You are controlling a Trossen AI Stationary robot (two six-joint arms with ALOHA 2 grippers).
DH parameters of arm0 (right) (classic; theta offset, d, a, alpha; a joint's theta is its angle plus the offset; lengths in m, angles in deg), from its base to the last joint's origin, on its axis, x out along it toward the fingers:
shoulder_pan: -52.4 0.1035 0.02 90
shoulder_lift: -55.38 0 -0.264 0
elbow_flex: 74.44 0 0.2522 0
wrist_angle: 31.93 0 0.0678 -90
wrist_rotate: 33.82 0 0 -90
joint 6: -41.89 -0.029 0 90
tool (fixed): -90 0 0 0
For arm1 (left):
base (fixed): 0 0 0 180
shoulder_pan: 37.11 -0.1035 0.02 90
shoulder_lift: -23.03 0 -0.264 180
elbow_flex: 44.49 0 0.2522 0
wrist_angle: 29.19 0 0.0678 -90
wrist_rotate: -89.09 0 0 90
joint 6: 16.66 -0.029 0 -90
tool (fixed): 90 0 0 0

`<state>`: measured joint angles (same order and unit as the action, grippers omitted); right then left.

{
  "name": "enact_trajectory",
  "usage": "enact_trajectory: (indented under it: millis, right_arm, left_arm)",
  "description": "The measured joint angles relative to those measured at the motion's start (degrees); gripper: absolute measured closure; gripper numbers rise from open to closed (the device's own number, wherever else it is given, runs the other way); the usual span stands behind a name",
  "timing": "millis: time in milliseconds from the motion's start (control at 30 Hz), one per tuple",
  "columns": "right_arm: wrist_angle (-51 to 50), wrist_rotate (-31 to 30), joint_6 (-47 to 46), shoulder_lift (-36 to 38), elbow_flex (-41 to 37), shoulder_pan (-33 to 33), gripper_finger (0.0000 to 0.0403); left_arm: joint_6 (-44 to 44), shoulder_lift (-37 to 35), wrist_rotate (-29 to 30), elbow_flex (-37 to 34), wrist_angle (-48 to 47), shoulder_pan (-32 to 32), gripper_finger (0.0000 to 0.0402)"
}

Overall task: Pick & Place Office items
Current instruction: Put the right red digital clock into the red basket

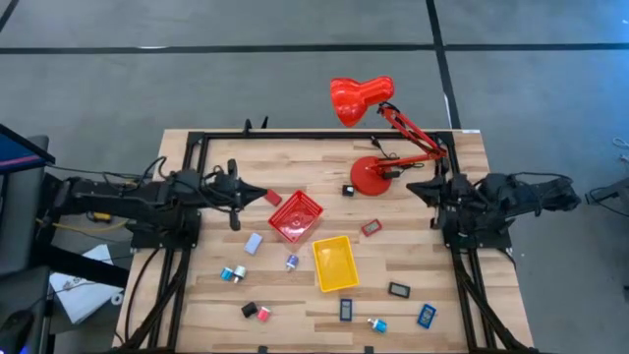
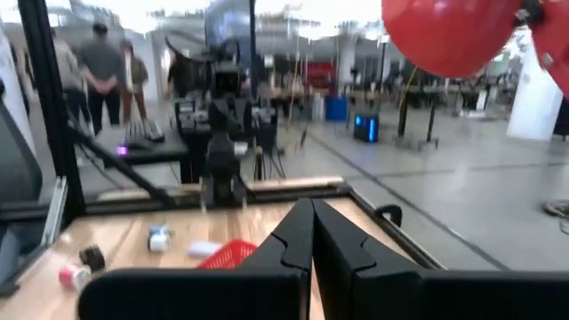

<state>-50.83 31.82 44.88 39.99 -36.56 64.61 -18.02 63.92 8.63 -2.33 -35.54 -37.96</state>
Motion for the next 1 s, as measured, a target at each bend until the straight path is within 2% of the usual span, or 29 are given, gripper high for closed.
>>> enact_trajectory:
  millis: [200, 400, 500, 600, 800, 1000]
  right_arm:
    - [-14.2, 0.0, -7.2, -13.3, 15.2, 0.0, 0.0403]
    - [-33.6, 2.1, -7.5, -22.4, 29.6, 0.0, 0.0403]
    - [-43.1, 3.1, -7.5, -25.6, 34.8, 0.0, 0.0403]
    - [-47.7, 3.8, -7.1, -28.0, 37.0, 0.0, 0.0403]
    - [-48.2, 9.5, -6.8, -34.3, 37.3, 0.0, 0.0403]
    - [-48.2, 15.9, 5.0, -43.9, 37.3, -0.1, 0.0403]
  left_arm:
    - [0.1, 3.6, 5.2, 10.2, -14.9, -0.7, 0.04]
    - [-1.3, 2.3, -0.1, 18.2, -29.6, -3.1, 0.04]
    - [-1.9, 2.3, -0.6, 20.4, -37.7, -3.1, 0.04]
    - [-4.3, 2.4, -1.5, 20.5, -41.6, -3.0, 0.04]
    - [-4.7, 3.3, -2.0, 20.5, -42.2, -3.0, 0.04]
    - [-3.9, 4.0, -2.8, 20.5, -41.3, -2.9, 0.04]
